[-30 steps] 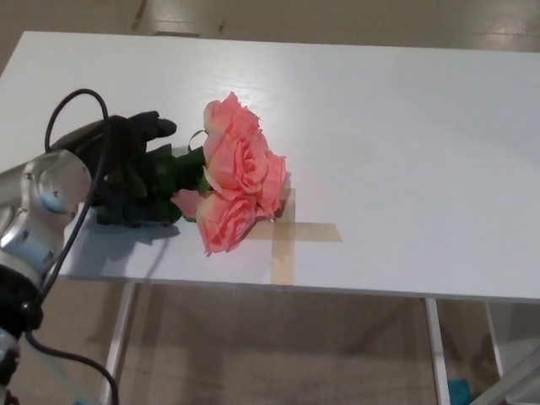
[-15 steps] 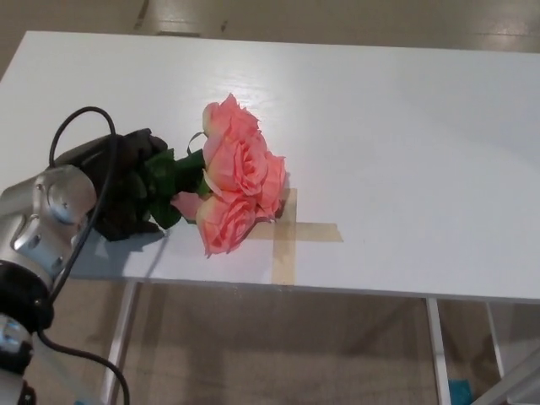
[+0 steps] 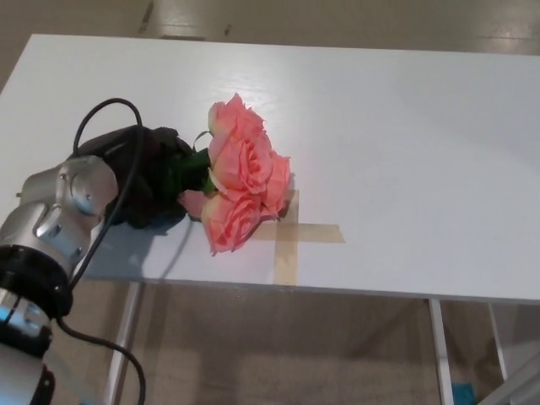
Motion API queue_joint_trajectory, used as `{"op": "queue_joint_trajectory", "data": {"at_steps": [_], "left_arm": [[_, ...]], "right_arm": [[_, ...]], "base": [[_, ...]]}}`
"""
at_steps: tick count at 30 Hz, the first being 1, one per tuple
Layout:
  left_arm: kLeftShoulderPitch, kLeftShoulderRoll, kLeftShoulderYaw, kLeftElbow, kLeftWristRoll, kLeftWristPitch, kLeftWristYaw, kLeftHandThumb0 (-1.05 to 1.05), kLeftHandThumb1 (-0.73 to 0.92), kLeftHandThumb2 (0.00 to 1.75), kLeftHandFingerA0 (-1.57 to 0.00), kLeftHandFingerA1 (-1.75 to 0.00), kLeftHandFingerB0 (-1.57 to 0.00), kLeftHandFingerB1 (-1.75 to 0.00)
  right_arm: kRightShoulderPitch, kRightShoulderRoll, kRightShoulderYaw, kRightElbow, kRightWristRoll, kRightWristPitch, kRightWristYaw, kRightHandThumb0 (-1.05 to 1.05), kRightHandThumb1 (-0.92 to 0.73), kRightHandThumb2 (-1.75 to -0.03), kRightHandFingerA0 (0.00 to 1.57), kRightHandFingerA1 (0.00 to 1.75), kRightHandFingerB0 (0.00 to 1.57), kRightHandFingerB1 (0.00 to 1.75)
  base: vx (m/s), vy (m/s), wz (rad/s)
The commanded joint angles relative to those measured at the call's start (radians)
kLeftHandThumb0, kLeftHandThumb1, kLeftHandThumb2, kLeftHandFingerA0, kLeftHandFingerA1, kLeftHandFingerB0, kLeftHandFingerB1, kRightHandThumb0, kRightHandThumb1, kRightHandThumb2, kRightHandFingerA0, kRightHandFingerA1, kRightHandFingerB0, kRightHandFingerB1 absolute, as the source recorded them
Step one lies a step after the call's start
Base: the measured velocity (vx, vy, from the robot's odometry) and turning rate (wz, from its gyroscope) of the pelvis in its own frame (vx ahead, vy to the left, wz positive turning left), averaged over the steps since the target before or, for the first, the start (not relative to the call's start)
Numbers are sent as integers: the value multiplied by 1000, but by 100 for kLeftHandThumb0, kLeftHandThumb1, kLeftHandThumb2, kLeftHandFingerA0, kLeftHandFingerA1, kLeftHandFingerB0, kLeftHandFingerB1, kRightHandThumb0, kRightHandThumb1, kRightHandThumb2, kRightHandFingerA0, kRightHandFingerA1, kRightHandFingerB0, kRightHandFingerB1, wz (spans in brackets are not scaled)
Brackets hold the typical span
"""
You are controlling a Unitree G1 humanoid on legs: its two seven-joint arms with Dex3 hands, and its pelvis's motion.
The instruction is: Use the left hand to pick up the rose and passes it to a human.
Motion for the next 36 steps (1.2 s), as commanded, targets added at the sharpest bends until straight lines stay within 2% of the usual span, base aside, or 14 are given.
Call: {"op": "queue_joint_trajectory", "data": {"at_steps": [1,4,13,14,16,17,18,20,21,23,27,31,32,36], "left_arm": [[11,-29,-24,33,5,-6,-69,-16,79,64,-103,-53,-76,-45],[14,-34,-45,22,29,-7,-51,-16,78,63,-94,-51,-69,-45],[42,-25,-59,2,36,-37,9,-20,77,63,-88,-49,-72,-45],[54,-20,-49,-2,30,-44,33,-22,76,63,-77,-46,-66,-43],[62,-18,-37,-3,22,-47,52,-22,77,63,-81,-47,-70,-45],[64,-21,-19,1,7,-51,66,-21,77,64,-93,-52,-76,-47],[72,-31,28,2,-39,-50,80,-21,79,64,-93,-89,-89,-59],[91,-85,171,-7,-171,-24,96,-20,79,66,-78,-138,-80,-91],[96,-105,221,-11,-211,-18,94,-20,79,66,-78,-138,-80,-91],[96,-140,312,-25,-277,-14,93,-19,84,65,-65,-157,-67,-120],[62,-181,454,-88,-379,40,48,-17,86,67,-74,-162,-61,-137],[58,-194,489,-116,-376,63,33,-16,83,71,-79,-158,-63,-132],[44,-216,533,-165,-428,96,20,-16,80,76,-87,-151,-74,-120],[28,-237,580,-221,-461,145,-3,-16,79,75,-86,-150,-77,-113]], "right_arm": [[3,1,-7,3,11,3,8,-40,-58,-78,63,54,46,47],[5,1,-8,3,11,0,10,-40,-58,-78,63,54,46,47],[7,0,-7,3,10,-4,14,-39,-58,-78,63,54,47,48],[7,-1,-7,3,10,-4,17,-39,-58,-78,63,54,48,48],[7,-2,-6,3,10,-4,18,-39,-58,-78,63,54,48,48],[7,-2,-7,3,10,-4,19,-39,-58,-78,63,54,48,48],[7,-2,-6,3,9,-3,19,-39,-58,-78,63,54,49,49],[7,-2,-5,4,8,-4,20,-39,-58,-78,63,54,49,49],[7,-3,-5,4,9,-4,20,-39,-58,-78,63,54,49,49],[6,-3,-5,3,8,-3,20,-39,-58,-78,63,54,49,49],[5,-3,-7,3,10,-5,20,-39,-58,-78,63,54,49,49],[5,-2,-7,3,10,-4,19,-39,-58,-78,63,54,49,49],[4,-3,-5,4,9,-3,21,-39,-58,-78,63,54,49,49],[5,-4,-6,4,9,-4,23,-39,-58,-78,63,54,49,49]], "base": [[0,0,0],[0,0,0],[0,0,0],[0,0,0],[0,0,0],[0,0,0],[0,0,0],[0,0,0],[0,0,0],[0,0,0],[0,0,0],[0,0,0],[0,0,0],[0,0,0]]}}
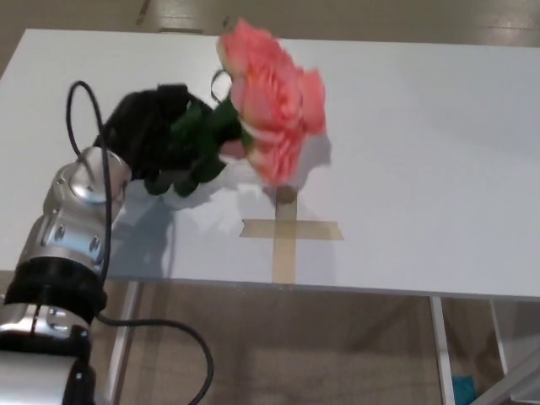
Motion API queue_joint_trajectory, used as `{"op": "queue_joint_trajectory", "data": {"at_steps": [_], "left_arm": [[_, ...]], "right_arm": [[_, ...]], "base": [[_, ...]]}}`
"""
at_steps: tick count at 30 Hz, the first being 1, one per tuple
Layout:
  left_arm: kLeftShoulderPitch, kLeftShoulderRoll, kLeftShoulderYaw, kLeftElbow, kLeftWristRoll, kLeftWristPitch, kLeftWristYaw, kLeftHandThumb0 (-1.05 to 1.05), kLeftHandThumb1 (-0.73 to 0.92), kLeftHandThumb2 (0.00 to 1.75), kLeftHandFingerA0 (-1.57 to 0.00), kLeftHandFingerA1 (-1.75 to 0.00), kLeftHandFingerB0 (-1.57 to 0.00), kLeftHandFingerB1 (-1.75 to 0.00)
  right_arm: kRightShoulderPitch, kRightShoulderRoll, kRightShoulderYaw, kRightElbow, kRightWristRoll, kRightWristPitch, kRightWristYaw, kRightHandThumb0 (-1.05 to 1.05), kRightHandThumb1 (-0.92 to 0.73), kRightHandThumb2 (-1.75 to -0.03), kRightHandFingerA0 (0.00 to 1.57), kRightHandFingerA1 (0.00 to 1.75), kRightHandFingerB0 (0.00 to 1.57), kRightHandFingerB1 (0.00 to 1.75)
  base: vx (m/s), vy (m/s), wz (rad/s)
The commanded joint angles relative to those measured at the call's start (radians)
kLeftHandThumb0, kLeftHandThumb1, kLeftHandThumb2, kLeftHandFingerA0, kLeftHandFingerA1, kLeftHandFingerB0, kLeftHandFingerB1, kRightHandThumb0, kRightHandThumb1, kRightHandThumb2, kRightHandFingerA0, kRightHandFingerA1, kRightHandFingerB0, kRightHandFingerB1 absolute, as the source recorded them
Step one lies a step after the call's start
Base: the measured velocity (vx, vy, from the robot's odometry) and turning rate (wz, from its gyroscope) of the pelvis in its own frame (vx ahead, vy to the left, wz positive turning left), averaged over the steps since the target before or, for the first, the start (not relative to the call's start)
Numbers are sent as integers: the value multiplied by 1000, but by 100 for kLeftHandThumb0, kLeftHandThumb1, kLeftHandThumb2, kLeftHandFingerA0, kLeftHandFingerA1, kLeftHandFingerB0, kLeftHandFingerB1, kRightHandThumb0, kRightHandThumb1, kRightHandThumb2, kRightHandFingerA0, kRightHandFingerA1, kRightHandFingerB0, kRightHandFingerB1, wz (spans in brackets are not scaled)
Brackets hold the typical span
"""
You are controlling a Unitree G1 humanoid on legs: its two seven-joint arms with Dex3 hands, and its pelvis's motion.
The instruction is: Use the left hand to pick up the rose and passes it to a human.
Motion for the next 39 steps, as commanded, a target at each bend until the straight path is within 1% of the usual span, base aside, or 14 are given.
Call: {"op": "queue_joint_trajectory", "data": {"at_steps": [1,2,3,6,7,11,12,15,17,20,21,28,31,39], "left_arm": [[-29,-48,112,-104,-205,141,-57,-16,79,75,-86,-150,-77,-113],[-27,-50,116,-111,-203,147,-59,-16,79,75,-86,-150,-77,-113],[-29,-58,121,-157,-213,165,-60,-14,79,76,-88,-146,-78,-107],[-28,-73,135,-210,-231,214,-61,-14,80,75,-89,-145,-79,-106],[-35,-84,155,-229,-263,247,-69,-15,80,73,-89,-147,-80,-103],[-28,-85,155,-255,-269,273,-68,-15,80,73,-89,-147,-80,-103],[-40,-101,179,-293,-314,322,-69,-13,79,72,-86,-153,-82,-101],[-36,-103,180,-314,-324,345,-67,-13,79,72,-86,-153,-82,-101],[-72,-141,230,-351,-411,416,-56,-13,79,74,-90,-153,-85,-96],[-78,-160,249,-385,-432,464,-37,-14,80,73,-91,-154,-85,-96],[-96,-196,284,-420,-478,530,5,-13,79,73,-97,-151,-86,-96],[-102,-220,307,-456,-499,586,25,-13,80,73,-100,-149,-87,-96],[-123,-257,352,-452,-563,630,44,-11,81,73,-101,-145,-88,-96],[-101,-252,338,-449,-588,647,35,-12,85,69,-99,-144,-86,-99]], "right_arm": [[11,-4,-5,6,9,-3,13,-39,-58,-78,63,54,49,49],[11,-4,-5,6,9,-3,13,-39,-58,-78,63,54,49,49],[12,-6,-4,6,8,-3,15,-39,-58,-78,63,54,49,49],[13,-8,-4,6,8,-2,16,-38,-58,-78,63,54,49,49],[13,-7,-1,5,5,-2,16,-33,-67,-59,69,42,53,37],[13,-7,-1,5,5,-2,16,-33,-67,-59,69,42,53,37],[12,-7,0,6,4,-1,15,-32,-67,-59,69,42,54,38],[12,-7,0,6,4,-1,14,-32,-67,-59,69,42,54,38],[10,-7,-5,6,10,1,20,-33,-67,-59,70,43,54,38],[9,-8,-3,6,8,1,23,-33,-67,-59,70,43,55,38],[12,-9,-2,6,7,1,28,-33,-67,-59,70,43,55,38],[11,-9,1,6,4,1,27,-33,-67,-59,70,43,55,38],[6,-9,1,6,5,0,33,-32,-67,-60,69,43,55,38],[0,-5,3,8,3,9,37,-33,-67,-59,70,43,55,38]], "base": [[0,0,0],[0,0,0],[0,0,0],[0,0,0],[0,0,0],[0,0,0],[0,0,0],[0,0,0],[0,0,0],[0,0,0],[0,0,0],[0,0,0],[0,0,0],[0,0,0]]}}
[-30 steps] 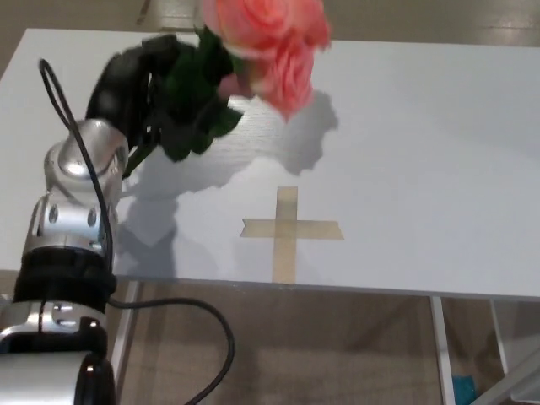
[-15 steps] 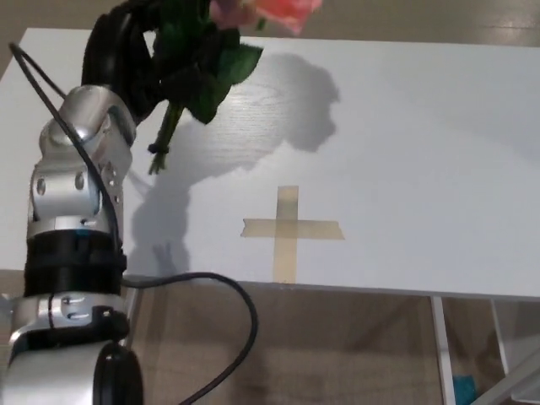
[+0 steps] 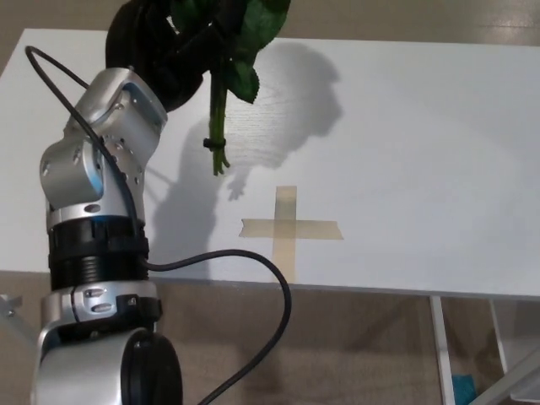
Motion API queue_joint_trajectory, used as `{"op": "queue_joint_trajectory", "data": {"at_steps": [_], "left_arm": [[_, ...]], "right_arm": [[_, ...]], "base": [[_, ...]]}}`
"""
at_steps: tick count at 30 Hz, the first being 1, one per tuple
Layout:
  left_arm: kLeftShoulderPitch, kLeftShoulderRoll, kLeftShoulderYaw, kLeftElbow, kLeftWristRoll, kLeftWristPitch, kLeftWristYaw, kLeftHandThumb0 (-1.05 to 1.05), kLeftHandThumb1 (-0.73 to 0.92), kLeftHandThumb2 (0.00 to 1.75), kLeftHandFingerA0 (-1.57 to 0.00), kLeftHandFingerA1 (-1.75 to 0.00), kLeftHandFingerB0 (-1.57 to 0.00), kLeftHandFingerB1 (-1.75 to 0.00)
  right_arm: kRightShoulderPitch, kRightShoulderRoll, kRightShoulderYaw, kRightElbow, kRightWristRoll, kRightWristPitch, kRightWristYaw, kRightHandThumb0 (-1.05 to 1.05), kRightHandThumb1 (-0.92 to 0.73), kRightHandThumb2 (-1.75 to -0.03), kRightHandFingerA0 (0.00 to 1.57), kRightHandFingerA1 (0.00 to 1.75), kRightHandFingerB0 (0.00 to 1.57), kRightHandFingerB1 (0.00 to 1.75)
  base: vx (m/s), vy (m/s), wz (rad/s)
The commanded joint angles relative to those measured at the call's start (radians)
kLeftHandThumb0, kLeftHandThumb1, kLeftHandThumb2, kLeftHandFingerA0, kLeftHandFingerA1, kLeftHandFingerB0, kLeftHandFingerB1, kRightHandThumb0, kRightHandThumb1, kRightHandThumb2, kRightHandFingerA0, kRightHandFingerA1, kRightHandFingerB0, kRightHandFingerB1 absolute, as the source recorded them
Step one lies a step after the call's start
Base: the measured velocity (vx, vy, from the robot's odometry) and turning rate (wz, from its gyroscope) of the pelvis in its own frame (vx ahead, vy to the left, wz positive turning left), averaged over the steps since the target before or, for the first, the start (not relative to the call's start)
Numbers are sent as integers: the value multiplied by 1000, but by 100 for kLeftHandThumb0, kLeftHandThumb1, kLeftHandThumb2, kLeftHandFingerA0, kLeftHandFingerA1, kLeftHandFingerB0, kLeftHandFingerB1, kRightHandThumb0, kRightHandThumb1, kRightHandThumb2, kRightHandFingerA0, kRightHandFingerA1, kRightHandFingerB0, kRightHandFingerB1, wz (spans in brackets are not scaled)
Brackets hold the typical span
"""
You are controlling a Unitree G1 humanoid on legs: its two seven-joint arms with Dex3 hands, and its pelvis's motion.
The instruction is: Use the left hand to pick up the rose and passes it to a human.
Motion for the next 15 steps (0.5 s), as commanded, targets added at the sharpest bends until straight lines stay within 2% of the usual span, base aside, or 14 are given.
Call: {"op": "queue_joint_trajectory", "data": {"at_steps": [1,12,13,15], "left_arm": [[9,-1,-18,-6,-60,50,17,-12,85,69,-99,-144,-85,-100],[37,14,-80,-12,-56,36,23,-13,85,69,-98,-145,-85,-102],[34,17,-75,14,-58,23,24,-12,84,69,-98,-145,-89,-91],[32,17,-77,30,-60,11,21,-11,83,69,-99,-144,-90,-87]], "right_arm": [[2,-4,2,7,3,9,12,-33,-67,-59,70,43,55,38],[-2,-8,15,5,-3,7,20,-34,-67,-59,70,43,55,38],[-2,-7,11,5,1,7,21,-34,-67,-59,70,43,55,38],[-1,-7,11,4,2,7,21,-34,-67,-59,69,42,54,38]], "base": [[0,0,0],[0,0,0],[0,0,0],[0,0,0]]}}
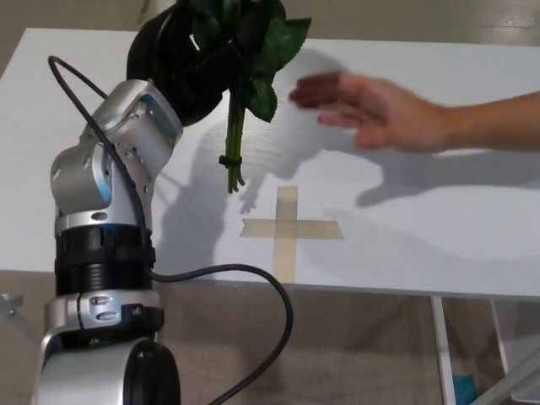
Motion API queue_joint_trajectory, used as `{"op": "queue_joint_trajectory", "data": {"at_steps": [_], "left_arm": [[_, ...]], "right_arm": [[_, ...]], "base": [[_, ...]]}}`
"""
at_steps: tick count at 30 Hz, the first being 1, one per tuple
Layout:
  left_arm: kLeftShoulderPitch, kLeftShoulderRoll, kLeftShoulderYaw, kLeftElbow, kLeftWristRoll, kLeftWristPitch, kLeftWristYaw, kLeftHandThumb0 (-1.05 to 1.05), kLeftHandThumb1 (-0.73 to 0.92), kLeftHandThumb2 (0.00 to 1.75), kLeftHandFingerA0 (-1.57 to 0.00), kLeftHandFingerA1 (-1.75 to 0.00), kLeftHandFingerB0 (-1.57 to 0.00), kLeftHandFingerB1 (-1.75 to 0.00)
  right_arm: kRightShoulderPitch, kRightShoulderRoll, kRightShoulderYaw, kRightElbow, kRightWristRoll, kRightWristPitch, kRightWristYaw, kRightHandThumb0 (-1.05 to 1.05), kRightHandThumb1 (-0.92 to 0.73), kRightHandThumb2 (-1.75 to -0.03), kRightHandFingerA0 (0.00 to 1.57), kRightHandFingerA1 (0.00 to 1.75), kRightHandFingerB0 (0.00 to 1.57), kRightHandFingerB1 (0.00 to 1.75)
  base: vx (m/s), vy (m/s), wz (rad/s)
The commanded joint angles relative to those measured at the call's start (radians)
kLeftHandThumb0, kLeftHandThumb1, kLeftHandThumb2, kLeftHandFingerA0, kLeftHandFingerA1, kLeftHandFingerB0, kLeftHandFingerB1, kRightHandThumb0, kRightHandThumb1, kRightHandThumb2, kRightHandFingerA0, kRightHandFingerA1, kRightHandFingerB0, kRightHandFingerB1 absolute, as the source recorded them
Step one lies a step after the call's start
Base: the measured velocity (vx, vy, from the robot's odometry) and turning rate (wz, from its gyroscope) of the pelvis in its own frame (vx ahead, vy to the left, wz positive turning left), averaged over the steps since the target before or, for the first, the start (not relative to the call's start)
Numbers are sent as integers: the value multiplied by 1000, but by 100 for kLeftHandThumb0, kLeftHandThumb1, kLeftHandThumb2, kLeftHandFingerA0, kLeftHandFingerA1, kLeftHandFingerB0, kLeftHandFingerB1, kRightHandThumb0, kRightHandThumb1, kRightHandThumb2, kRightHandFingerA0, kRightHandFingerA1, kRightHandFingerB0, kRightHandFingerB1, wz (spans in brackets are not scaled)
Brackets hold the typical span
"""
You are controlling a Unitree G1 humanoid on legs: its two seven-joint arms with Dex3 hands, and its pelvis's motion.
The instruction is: Use the left hand to pick up the rose and passes it to a human.
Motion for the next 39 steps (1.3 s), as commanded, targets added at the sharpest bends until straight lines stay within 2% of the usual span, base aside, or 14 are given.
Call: {"op": "queue_joint_trajectory", "data": {"at_steps": [1,4,5,6,8,10,13,24,39], "left_arm": [[4,11,-7,41,-22,-27,3,-11,83,68,-100,-143,-92,-81],[7,9,-24,46,-14,-39,0,-11,82,68,-100,-144,-93,-80],[3,10,-32,55,-12,-42,-8,-11,82,68,-100,-144,-92,-87],[-3,9,-34,60,-13,-40,-5,-11,83,68,-101,-144,-94,-82],[-12,-2,-39,60,-22,-32,4,-11,82,69,-101,-143,-93,-85],[-9,-16,-57,56,-22,-41,-5,-11,81,70,-102,-142,-89,-97],[-19,-33,-72,67,-30,-52,-16,-10,81,73,-102,-141,-87,-100],[-74,-111,-164,208,6,-171,-45,-10,78,76,-99,-146,-86,-99],[-173,-172,-253,334,18,-204,-46,-11,78,74,-91,-145,-86,-98]], "right_arm": [[1,-7,-1,5,4,6,13,-33,-67,-59,69,42,54,38],[0,-6,-4,6,7,10,16,-33,-67,-59,69,42,54,38],[0,-6,-4,6,6,9,16,-33,-67,-59,69,42,54,38],[-1,-6,-3,7,4,10,15,-33,-67,-59,69,42,54,38],[-1,-5,0,6,1,10,13,-33,-67,-59,69,42,54,38],[3,-3,4,6,-2,8,13,-33,-67,-59,69,42,54,38],[-1,2,2,7,2,11,12,-33,-67,-59,69,42,54,38],[-11,12,3,7,3,11,14,-32,-67,-59,69,42,54,38],[-37,25,18,7,-1,16,9,-31,-67,-60,68,43,55,39]], "base": [[0,0,0],[0,0,0],[0,0,0],[0,0,0],[0,0,0],[0,0,0],[0,0,0],[0,0,0],[0,0,0]]}}
